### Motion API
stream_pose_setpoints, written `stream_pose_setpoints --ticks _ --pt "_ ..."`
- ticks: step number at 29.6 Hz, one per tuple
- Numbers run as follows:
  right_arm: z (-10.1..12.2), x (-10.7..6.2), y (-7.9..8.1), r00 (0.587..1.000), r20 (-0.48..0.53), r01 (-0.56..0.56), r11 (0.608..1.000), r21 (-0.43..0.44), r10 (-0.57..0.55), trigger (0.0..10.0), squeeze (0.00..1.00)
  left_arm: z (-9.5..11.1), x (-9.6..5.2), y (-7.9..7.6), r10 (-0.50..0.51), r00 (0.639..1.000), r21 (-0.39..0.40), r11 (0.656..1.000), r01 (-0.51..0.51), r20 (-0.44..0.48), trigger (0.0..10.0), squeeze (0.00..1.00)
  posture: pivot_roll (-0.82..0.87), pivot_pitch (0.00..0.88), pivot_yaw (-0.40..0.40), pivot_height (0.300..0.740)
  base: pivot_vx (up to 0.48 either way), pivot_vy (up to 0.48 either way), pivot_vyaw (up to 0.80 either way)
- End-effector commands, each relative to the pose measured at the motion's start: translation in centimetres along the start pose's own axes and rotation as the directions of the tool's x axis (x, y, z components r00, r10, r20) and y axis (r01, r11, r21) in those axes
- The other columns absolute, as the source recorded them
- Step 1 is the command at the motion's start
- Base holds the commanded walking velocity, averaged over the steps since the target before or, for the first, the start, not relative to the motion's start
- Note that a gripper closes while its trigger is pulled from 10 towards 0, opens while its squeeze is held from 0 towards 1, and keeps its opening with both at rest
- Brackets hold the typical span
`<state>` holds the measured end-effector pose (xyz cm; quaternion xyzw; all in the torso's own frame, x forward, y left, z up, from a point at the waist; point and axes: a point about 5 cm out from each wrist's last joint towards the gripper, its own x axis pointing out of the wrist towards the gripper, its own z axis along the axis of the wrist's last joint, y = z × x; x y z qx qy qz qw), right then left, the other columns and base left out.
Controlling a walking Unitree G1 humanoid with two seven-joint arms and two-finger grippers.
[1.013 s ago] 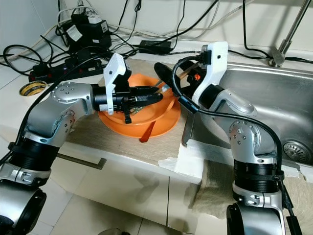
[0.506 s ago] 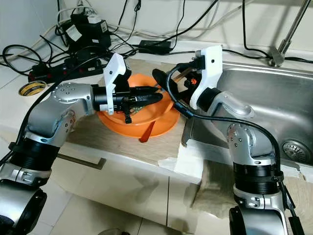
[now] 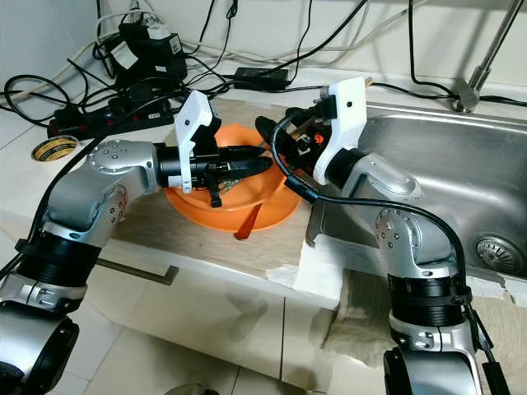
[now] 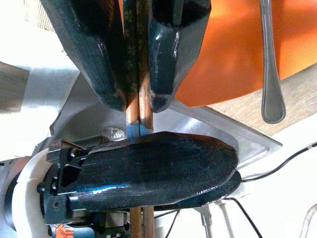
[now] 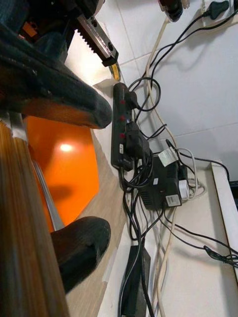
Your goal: Kitchen organization
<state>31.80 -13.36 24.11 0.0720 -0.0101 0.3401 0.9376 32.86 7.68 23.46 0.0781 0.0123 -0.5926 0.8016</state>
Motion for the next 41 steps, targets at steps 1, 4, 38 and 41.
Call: stream_pose_setpoints --ticks 1,4,38,41 --pt "-1.0 -0.3 -1.1 0.996 -0.046 0.072 0.997 0.014 -0.071 0.0 0.0 1.9 0.1 -0.2 -0.039 0.998 0.071 0.997 0.036 0.048 0.0 0.0 -0.04 0.0 0.068 0.74 0.0 0.0 0.0" --pt "-0.9 -0.3 -1.2 0.996 -0.041 0.075 0.997 0.015 -0.074 0.0 0.0 1.9 0.1 -0.2 -0.041 0.998 0.073 0.997 0.037 0.046 0.0 0.0 -0.04 0.0 0.068 0.74 0.0 0.0 0.0" --pt "-2.1 -0.7 -0.2 0.99 -0.142 -0.023 1.0 -0.02 0.02 0.0 0.0 1.6 0.2 -0.9 -0.071 0.997 0.076 0.995 0.067 0.039 0.0 0.0 -0.04 0.0 0.062 0.74 0.0 0.0 0.0" --pt "-2.1 -0.7 -0.2 0.99 -0.14 -0.022 1.0 -0.021 0.019 0.0 0.0 1.7 0.1 -0.6 -0.047 0.998 0.098 0.994 0.043 0.034 0.0 0.0 -0.04 0.0 0.064 0.74 0.0 0.0 0.0"
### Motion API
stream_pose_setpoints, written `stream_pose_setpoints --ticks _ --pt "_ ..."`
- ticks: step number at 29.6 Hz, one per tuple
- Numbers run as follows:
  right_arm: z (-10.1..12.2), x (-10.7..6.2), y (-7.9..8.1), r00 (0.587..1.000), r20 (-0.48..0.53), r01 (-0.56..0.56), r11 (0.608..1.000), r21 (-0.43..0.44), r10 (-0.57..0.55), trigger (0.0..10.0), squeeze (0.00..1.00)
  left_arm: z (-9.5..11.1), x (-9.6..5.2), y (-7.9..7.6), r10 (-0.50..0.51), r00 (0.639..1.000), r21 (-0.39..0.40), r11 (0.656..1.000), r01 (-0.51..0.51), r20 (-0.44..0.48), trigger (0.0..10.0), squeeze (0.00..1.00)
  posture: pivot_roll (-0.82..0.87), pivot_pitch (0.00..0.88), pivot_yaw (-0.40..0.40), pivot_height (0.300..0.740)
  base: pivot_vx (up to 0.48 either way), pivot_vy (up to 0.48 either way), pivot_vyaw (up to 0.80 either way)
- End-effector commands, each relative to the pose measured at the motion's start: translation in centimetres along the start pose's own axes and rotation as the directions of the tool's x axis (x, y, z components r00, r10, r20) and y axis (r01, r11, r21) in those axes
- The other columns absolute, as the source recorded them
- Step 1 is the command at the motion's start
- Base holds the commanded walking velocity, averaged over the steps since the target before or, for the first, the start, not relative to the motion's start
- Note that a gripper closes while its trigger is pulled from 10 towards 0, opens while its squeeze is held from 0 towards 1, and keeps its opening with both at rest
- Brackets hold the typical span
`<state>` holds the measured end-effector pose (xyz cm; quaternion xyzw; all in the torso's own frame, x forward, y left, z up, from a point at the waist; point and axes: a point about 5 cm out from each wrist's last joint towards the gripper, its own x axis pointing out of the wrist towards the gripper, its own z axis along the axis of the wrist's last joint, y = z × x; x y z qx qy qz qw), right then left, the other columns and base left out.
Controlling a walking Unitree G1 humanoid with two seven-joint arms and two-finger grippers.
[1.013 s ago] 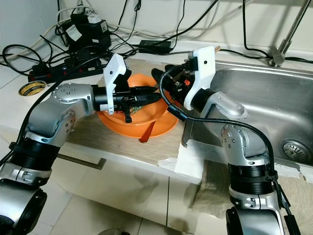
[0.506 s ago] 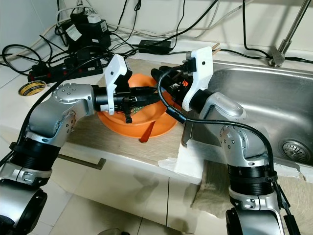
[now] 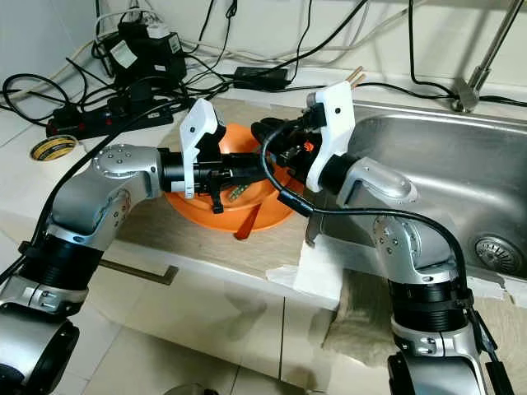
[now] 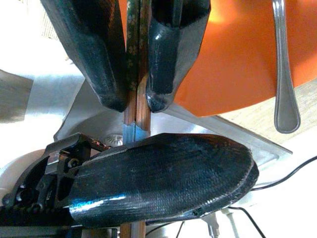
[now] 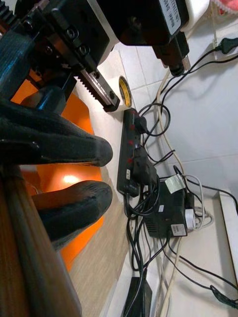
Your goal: Kitchen organization
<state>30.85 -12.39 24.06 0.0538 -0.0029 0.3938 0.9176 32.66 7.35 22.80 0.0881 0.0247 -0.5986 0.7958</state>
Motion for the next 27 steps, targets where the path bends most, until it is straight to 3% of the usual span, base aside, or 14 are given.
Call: stream_pose_setpoints --ticks 1,2,5,6,17,24,25,26,27 --pt "-2.0 -0.7 -1.4 0.99 -0.107 0.093 0.996 0.006 -0.092 0.0 0.0 2.3 -0.3 -0.1 -0.01 0.998 0.109 0.994 0.003 0.057 0.2 0.0 -0.04 0.0 0.064 0.74 0.0 0.0 0.0" --pt "-2.0 -0.7 -1.4 0.99 -0.107 0.093 0.996 0.006 -0.092 0.0 0.0 2.3 -0.2 0.0 -0.001 0.999 0.117 0.993 -0.005 0.05 10.0 0.0 -0.04 0.0 0.064 0.74 0.0 0.0 0.0" --pt "-2.0 -0.7 -1.4 0.99 -0.107 0.095 0.995 0.007 -0.094 0.0 0.0 2.3 -0.2 0.1 0.006 0.999 0.126 0.992 -0.011 0.042 10.0 0.0 -0.04 0.0 0.064 0.74 0.0 0.0 0.0" --pt "-2.0 -0.7 -1.4 0.99 -0.105 0.098 0.995 0.005 -0.097 0.0 0.0 2.2 -0.3 0.1 0.005 0.999 0.13 0.991 -0.009 0.035 10.0 1.0 -0.03 0.0 0.064 0.74 0.0 0.0 0.0" --pt "-2.0 -0.7 -1.5 0.989 -0.097 0.108 0.994 -0.026 -0.11 0.0 0.0 2.1 -0.4 0.4 0.028 0.999 0.154 0.988 -0.03 0.017 10.0 1.0 -0.03 0.0 0.063 0.74 0.0 0.0 0.0" --pt "-1.4 -0.4 -1.9 0.984 -0.031 0.168 0.978 -0.119 -0.173 0.0 0.0 2.1 -0.5 1.1 0.082 0.997 0.18 0.98 -0.082 0.01 10.0 1.0 -0.03 0.0 0.065 0.74 0.0 0.0 0.0" --pt "-1.0 -0.2 -2.0 0.98 0.001 0.194 0.968 -0.158 -0.197 7.8 0.0 2.0 -0.5 1.2 0.091 0.996 0.18 0.979 -0.091 0.011 10.0 0.27 -0.03 0.0 0.065 0.74 0.0 0.0 0.0" --pt "-1.0 -0.2 -2.0 0.98 0.001 0.194 0.968 -0.158 -0.197 7.8 0.0 2.0 -0.5 1.2 0.091 0.996 0.18 0.979 -0.091 0.011 10.0 0.27 -0.03 0.0 0.065 0.74 0.0 0.0 0.0" --pt "-0.8 -0.1 -2.0 0.979 0.022 0.204 0.963 -0.178 -0.204 10.0 0.0 2.0 -0.5 1.2 0.093 0.996 0.179 0.979 -0.094 0.011 10.0 0.11 -0.03 0.0 0.065 0.74 0.0 0.0 0.0"
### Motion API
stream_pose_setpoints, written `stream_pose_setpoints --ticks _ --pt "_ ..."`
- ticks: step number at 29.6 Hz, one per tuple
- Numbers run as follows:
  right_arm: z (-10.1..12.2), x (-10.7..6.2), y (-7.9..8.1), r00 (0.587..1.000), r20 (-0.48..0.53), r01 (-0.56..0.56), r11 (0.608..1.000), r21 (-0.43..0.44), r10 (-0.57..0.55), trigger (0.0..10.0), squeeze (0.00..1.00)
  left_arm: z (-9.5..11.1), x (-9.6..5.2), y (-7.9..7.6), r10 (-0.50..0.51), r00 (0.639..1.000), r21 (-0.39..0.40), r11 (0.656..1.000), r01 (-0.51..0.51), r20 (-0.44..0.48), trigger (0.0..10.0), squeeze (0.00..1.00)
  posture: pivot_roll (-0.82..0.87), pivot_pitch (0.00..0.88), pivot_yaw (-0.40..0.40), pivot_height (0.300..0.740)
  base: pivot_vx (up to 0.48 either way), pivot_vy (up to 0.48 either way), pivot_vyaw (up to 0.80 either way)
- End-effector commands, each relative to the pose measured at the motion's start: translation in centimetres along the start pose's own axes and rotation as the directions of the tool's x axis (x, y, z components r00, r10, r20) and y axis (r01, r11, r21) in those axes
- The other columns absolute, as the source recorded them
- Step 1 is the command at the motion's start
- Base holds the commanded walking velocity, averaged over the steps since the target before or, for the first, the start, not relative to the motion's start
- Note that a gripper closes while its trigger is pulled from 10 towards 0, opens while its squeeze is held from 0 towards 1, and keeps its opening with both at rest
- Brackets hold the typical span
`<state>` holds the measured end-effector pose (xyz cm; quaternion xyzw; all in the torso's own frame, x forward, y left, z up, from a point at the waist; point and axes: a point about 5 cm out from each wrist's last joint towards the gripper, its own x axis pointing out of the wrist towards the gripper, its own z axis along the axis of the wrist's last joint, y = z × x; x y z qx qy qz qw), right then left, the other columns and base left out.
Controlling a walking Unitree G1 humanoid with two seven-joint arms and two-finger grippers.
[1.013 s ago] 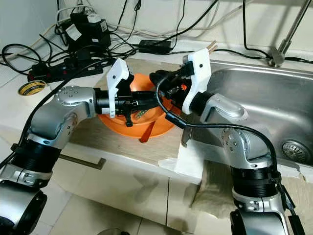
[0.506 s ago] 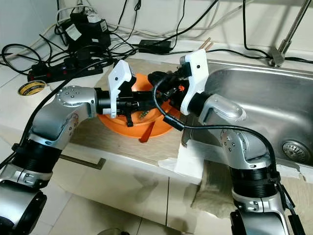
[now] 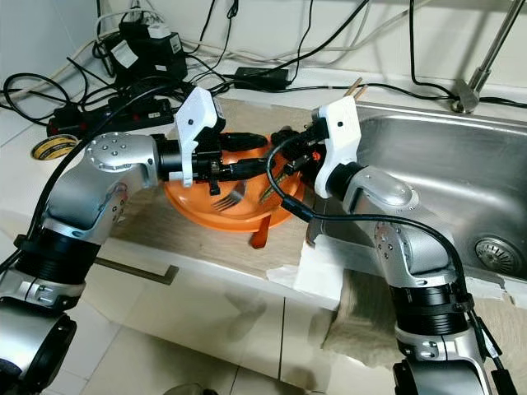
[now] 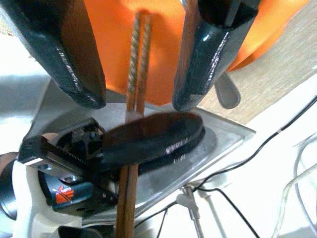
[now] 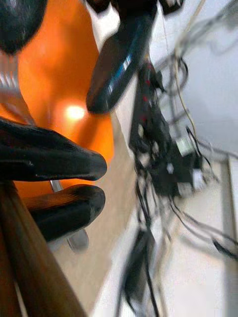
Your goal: Kitchen organization
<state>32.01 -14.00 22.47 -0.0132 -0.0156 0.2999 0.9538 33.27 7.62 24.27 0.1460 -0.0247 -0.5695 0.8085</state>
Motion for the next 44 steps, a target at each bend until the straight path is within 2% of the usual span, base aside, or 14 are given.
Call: stream_pose_setpoints --ticks 1,3,8,15,22,24,30,34,38,44 --pt "1.0 0.5 0.2 0.999 0.053 0.015 0.998 -0.06 -0.012 10.0 0.0 0.5 -0.2 0.5 0.022 1.0 0.033 0.999 -0.022 -0.004 10.0 0.13 -0.03 0.0 0.064 0.74 0.0 0.0 0.0" --pt "1.7 0.7 0.4 0.995 0.103 0.014 0.998 -0.063 -0.007 10.0 0.0 0.3 -0.1 0.4 0.024 1.0 0.031 0.999 -0.024 -0.005 10.0 0.13 -0.03 0.0 0.062 0.74 0.0 0.0 0.0" --pt "2.3 0.8 0.7 0.988 0.155 -0.004 0.999 -0.045 0.011 10.0 0.0 0.2 -0.1 0.4 0.028 1.0 0.03 0.999 -0.028 -0.004 10.0 0.15 -0.03 0.0 0.06 0.74 0.0 0.0 0.0" --pt "3.5 1.4 1.8 0.967 0.245 -0.094 0.992 0.079 0.072 10.0 0.0 -0.1 0.1 0.2 0.033 0.999 0.029 0.999 -0.033 -0.006 10.0 0.16 -0.03 0.0 0.055 0.74 0.0 0.0 0.0" --pt "5.3 1.9 1.5 0.949 0.309 -0.103 0.987 0.12 0.061 10.0 0.0 -0.3 0.3 0.0 0.038 0.999 0.026 0.999 -0.037 -0.006 10.0 0.15 -0.04 0.0 0.057 0.74 0.0 0.0 0.0" --pt "6.3 2.0 1.3 0.939 0.34 -0.105 0.987 0.123 0.058 10.0 0.0 -0.5 0.5 -0.1 0.041 0.999 0.018 0.999 -0.041 -0.002 10.0 0.15 -0.04 0.0 0.056 0.74 0.0 0.0 0.0" --pt "7.4 2.0 0.7 0.927 0.372 -0.089 0.989 0.117 0.04 10.0 0.0 -0.3 0.7 -0.1 0.067 0.997 -0.006 0.998 -0.067 0.023 10.0 0.15 -0.04 0.0 0.056 0.74 0.0 0.0 0.0" --pt "7.9 1.8 -0.2 0.923 0.385 -0.036 0.993 0.109 -0.009 10.0 0.0 -0.3 0.8 0.2 0.128 0.99 -0.051 0.991 -0.126 0.052 10.0 0.13 -0.04 0.0 0.057 0.74 0.0 0.0 0.0" --pt "8.5 1.6 -1.5 0.91 0.407 0.056 0.996 0.064 -0.077 10.0 0.0 -0.2 0.9 0.5 0.191 0.978 -0.096 0.978 -0.183 0.086 10.0 0.12 -0.04 0.0 0.058 0.74 0.0 0.0 0.0" --pt "9.0 1.5 -2.3 0.895 0.432 0.1 0.994 0.053 -0.113 10.0 0.0 -0.4 1.1 0.3 0.195 0.977 -0.107 0.977 -0.186 0.088 10.0 0.12 -0.04 0.0 0.057 0.74 0.0 0.0 0.0"
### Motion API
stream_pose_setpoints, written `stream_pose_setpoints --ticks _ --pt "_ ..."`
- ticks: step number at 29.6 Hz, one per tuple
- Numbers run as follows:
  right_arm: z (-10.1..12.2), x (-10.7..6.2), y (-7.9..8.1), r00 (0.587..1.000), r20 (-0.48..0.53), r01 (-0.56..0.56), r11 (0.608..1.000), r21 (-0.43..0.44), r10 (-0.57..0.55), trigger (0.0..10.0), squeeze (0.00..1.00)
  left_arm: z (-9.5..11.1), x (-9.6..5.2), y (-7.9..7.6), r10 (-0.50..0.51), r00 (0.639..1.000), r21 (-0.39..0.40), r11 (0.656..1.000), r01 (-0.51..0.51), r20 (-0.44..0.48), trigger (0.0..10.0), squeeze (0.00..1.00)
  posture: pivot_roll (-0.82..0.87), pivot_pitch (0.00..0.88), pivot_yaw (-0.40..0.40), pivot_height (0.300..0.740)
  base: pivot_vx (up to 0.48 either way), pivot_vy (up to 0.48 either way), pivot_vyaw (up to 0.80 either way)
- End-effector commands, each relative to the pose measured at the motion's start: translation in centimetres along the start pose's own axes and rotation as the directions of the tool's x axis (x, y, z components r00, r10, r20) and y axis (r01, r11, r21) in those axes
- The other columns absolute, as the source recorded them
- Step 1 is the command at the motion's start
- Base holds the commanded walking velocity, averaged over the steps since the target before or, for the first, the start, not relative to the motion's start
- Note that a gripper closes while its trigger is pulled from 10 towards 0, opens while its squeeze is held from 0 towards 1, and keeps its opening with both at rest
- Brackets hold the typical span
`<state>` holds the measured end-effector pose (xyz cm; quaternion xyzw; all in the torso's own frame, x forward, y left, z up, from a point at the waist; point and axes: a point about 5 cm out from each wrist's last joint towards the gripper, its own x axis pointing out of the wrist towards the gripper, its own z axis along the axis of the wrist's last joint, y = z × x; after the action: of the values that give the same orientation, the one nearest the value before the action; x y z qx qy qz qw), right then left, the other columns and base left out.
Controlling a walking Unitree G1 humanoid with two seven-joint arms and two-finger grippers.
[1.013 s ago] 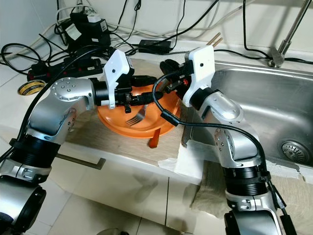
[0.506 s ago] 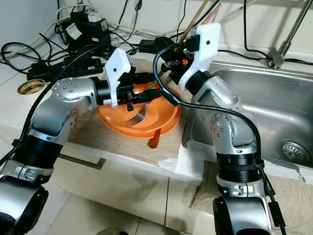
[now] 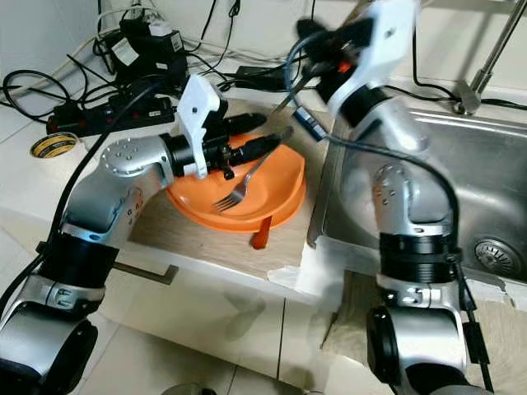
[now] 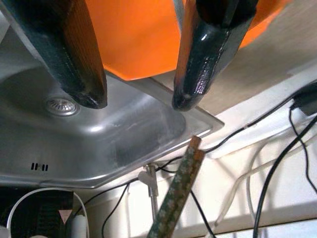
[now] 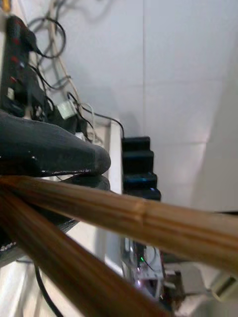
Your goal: Kitchen organization
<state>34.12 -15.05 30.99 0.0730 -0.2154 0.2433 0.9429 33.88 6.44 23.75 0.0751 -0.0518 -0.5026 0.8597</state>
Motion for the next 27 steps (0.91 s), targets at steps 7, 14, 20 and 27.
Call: stream_pose_setpoints --ticks 7,14,20,27 --pt "0.6 0.3 -0.9 0.999 0.024 0.042 0.999 -0.032 -0.041 10.0 0.0 0.3 -0.1 -0.1 0.009 1.0 -0.034 0.999 -0.008 0.013 10.0 0.12 -0.04 0.0 0.055 0.74 0.0 0.0 0.0" --pt "0.9 -0.3 -2.4 0.995 0.031 0.098 0.989 -0.109 -0.095 10.0 0.0 1.7 -0.2 -0.9 -0.05 0.997 -0.053 0.997 0.053 0.057 10.0 0.12 -0.04 0.0 0.056 0.74 0.0 0.0 0.0" --pt "0.8 -1.0 -4.4 0.987 0.018 0.163 0.97 -0.178 -0.163 10.0 0.0 2.3 -0.2 -1.1 -0.063 0.995 -0.06 0.996 0.068 0.074 10.0 0.12 -0.05 0.0 0.066 0.74 0.0 0.0 0.0" --pt "0.0 -1.8 -6.4 0.962 -0.003 0.267 0.942 -0.202 -0.273 10.0 0.0 3.5 -0.1 -1.8 -0.086 0.989 -0.079 0.992 0.095 0.117 10.0 0.12 -0.05 0.0 0.072 0.74 0.0 0.0 0.0"
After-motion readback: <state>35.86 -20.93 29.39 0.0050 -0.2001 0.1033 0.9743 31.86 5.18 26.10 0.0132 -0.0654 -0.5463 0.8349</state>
